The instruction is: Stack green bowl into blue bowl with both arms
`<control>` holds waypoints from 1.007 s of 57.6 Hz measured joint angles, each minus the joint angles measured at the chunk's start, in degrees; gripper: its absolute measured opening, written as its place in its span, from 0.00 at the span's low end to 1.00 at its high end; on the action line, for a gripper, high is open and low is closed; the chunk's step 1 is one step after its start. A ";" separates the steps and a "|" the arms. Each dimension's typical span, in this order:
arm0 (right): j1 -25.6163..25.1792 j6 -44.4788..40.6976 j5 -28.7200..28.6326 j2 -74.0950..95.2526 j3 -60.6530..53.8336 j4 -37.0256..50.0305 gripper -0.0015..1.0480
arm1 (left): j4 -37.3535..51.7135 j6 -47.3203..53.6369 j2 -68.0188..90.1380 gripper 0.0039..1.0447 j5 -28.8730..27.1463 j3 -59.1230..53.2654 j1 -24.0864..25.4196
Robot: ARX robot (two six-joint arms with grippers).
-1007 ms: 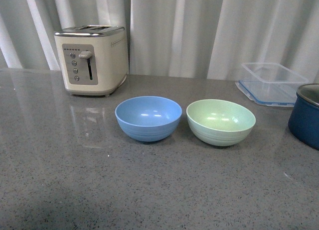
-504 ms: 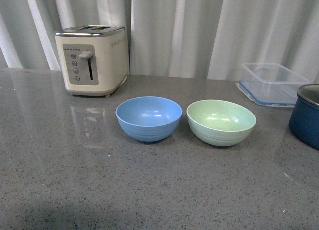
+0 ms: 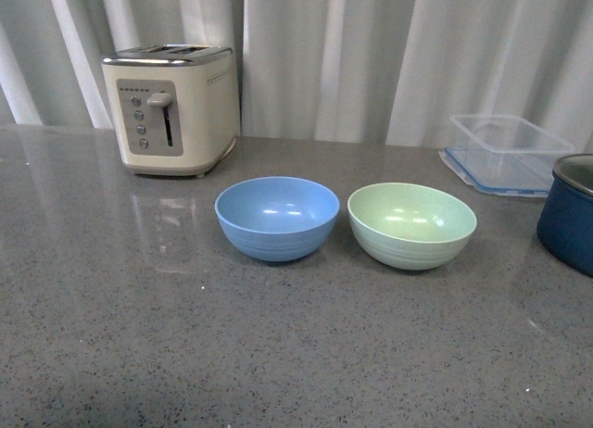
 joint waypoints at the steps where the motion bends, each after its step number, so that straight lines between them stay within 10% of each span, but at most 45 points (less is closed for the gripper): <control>1: 0.00 0.00 0.00 0.00 0.00 0.00 0.90 | -0.35 0.00 -0.28 0.03 0.00 0.00 0.00; 40: 0.00 0.00 0.00 0.00 0.00 0.00 0.90 | -13.51 0.00 -13.14 0.03 0.00 0.02 0.00; 58: 0.07 0.26 -3.85 2.95 2.40 -5.29 0.90 | -13.51 0.00 -13.18 0.54 -0.02 0.02 0.00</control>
